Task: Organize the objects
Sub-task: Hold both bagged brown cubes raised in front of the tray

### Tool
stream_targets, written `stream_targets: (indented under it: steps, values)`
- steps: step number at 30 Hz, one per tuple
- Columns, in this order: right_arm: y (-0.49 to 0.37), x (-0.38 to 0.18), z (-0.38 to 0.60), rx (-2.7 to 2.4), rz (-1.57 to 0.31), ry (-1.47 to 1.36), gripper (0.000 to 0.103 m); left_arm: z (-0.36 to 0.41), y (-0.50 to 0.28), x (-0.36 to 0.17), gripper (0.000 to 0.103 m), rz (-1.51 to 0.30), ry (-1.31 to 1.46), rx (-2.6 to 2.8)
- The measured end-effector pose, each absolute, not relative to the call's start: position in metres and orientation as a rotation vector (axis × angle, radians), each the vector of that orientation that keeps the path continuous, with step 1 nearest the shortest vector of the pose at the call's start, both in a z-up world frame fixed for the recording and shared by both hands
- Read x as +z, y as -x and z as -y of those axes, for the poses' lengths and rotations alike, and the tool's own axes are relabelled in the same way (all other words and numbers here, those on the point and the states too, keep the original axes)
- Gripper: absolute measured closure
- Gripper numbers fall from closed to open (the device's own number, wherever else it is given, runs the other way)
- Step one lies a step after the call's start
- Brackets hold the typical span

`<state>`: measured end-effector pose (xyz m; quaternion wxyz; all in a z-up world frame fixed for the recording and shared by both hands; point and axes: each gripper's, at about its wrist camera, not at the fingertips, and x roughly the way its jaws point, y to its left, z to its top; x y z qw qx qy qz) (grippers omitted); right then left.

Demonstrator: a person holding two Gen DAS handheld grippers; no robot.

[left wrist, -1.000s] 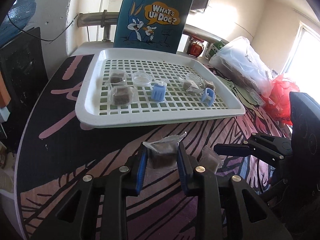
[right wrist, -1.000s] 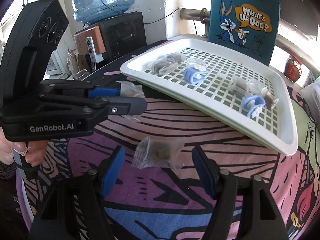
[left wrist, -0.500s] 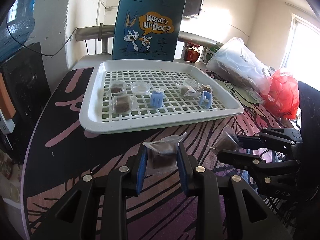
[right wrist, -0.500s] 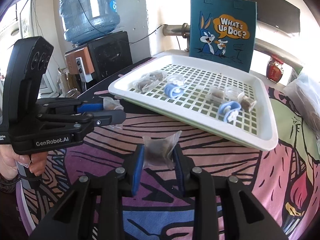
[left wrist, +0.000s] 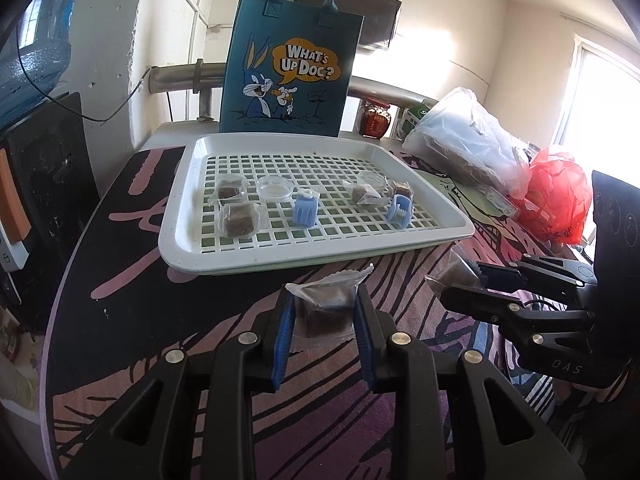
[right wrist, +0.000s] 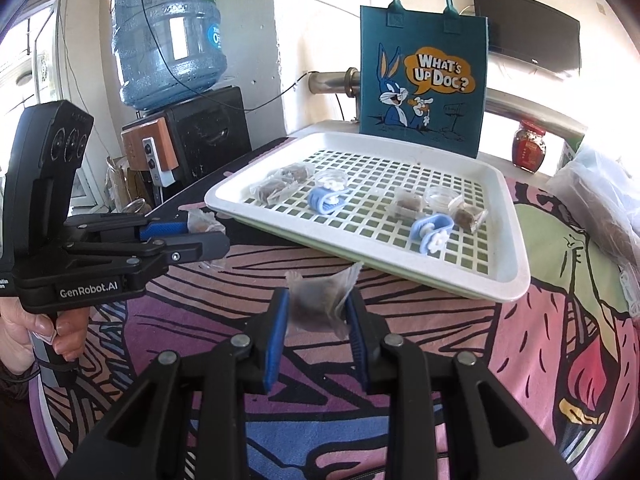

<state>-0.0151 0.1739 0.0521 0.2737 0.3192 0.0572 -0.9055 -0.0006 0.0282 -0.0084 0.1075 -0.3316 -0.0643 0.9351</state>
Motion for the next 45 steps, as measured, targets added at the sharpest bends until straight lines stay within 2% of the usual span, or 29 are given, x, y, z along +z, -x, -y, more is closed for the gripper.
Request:
stream_targets:
  steps: [45]
  values:
    - [0.0129,0.0553,-0.1783,-2.439,-0.111,-0.821,0.074,-0.0311,0.0007,-0.0102,0.076,0.184,0.980,2.736]
